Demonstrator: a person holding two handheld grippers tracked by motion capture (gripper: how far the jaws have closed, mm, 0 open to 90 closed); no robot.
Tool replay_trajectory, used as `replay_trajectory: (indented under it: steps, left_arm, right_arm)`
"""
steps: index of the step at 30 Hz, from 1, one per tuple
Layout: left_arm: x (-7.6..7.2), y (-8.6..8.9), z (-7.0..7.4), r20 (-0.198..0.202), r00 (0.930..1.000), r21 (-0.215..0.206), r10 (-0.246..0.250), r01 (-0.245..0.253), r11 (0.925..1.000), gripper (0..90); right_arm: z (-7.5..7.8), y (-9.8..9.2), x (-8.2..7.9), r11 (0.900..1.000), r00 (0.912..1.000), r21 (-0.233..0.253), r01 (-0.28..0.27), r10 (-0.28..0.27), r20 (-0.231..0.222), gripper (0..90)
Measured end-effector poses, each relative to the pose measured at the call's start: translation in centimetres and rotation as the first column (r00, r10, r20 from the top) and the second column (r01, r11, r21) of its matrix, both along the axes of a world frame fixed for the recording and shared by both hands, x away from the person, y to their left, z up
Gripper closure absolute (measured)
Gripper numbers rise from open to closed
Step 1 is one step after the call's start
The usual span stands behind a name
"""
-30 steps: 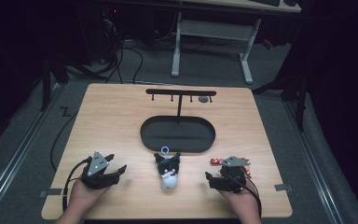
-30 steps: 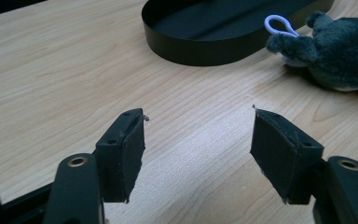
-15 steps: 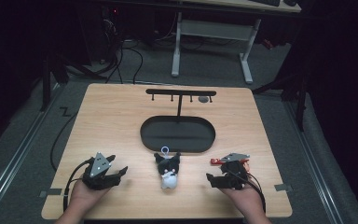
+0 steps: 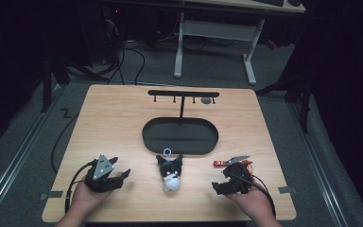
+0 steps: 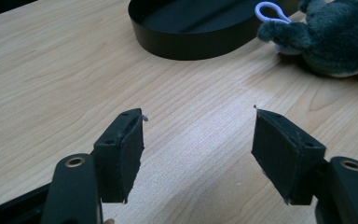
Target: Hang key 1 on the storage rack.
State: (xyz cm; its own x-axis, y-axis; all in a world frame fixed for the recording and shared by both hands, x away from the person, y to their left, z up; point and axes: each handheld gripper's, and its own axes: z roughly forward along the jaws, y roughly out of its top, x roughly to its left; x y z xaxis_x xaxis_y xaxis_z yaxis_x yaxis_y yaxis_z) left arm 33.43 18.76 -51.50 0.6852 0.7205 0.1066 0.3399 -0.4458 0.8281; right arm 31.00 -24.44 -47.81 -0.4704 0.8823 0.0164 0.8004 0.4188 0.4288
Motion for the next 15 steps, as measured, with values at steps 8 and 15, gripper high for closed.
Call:
replay_trajectory:
  steps: [8, 15]
  left_arm:
    - [0.0, 0.1, 0.0, -0.002, 1.0000, 0.004, -0.008, 0.008, 1.0000, 34.0]
    - [0.0, -0.2, -0.1, -0.009, 0.9997, 0.016, -0.022, 0.022, 0.9996, 33.9]
  right_arm:
    - [0.9, -1.2, -0.2, 0.998, 0.9958, -0.059, 0.019, -0.024, -0.088, 23.2]
    - [1.8, -3.6, 0.4, 0.993, 0.9858, -0.111, 0.040, -0.057, -0.158, 25.2]
